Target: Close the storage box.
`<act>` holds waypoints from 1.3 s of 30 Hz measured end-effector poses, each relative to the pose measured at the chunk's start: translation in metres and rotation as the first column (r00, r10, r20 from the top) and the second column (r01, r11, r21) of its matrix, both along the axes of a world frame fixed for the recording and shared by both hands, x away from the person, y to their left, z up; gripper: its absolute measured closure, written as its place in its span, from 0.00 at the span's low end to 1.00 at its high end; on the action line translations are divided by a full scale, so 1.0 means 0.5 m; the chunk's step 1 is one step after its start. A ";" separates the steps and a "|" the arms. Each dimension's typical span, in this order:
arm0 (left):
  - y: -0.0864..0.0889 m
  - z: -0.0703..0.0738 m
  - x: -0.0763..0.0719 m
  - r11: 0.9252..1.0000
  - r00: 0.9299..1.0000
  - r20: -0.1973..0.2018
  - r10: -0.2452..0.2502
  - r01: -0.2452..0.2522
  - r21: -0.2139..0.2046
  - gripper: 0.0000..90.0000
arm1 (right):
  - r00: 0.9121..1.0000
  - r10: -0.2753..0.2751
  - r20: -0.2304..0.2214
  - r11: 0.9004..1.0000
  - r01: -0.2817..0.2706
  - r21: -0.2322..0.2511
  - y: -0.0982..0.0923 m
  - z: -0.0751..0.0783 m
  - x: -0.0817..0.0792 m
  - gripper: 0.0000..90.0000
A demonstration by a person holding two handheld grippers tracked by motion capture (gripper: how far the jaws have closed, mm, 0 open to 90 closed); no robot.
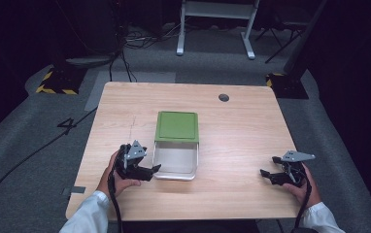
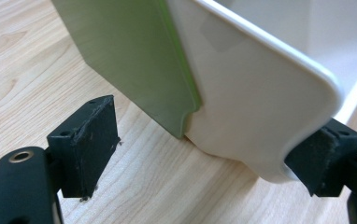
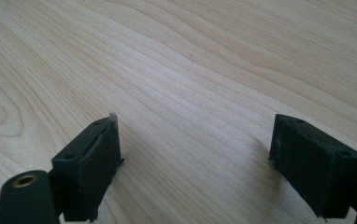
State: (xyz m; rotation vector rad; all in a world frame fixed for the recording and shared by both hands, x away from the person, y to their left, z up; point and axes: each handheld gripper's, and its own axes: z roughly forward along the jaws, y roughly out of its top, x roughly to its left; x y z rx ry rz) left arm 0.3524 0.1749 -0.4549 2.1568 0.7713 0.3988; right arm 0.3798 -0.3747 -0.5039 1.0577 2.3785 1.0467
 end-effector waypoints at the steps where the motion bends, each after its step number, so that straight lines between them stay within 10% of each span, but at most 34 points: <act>1: 0.005 0.007 -0.007 1.000 1.000 0.008 -0.018 0.018 -0.012 0.21 | 1.000 0.000 0.000 1.000 0.000 0.000 0.000 0.000 0.000 0.18; 32: 0.038 -0.005 0.015 0.998 0.997 -0.059 -0.047 0.045 -0.047 0.28 | 1.000 0.001 0.000 1.000 -0.001 0.000 0.000 0.000 0.000 0.18; 39: 0.021 0.012 -0.049 0.997 0.997 0.009 -0.071 0.071 -0.030 0.30 | 1.000 0.001 0.000 1.000 -0.001 0.000 0.000 0.000 0.000 0.18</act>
